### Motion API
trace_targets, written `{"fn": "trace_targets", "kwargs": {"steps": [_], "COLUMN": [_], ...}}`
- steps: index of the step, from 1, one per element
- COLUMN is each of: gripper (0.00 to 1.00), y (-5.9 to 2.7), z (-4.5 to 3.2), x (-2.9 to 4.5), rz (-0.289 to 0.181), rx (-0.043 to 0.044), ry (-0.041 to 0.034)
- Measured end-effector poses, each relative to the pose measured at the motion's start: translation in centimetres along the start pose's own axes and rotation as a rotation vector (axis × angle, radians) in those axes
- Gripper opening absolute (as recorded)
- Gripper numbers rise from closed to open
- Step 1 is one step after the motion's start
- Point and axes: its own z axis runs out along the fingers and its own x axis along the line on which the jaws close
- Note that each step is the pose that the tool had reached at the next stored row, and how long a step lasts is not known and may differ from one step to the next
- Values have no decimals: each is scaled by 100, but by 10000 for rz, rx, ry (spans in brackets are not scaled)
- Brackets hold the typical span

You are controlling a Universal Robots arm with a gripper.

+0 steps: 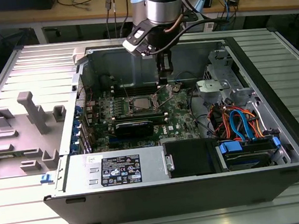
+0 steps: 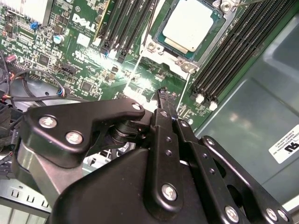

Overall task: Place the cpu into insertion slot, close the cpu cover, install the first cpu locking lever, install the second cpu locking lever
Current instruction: 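Close the cpu cover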

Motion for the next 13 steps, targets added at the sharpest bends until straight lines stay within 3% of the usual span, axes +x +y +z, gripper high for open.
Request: {"fn": "trace_targets", "kwargs": {"steps": [13], "gripper": [11], "y": [30], "z": [1], "x": [0], "rz": [2], "rx": [0], "ry": [0]}}
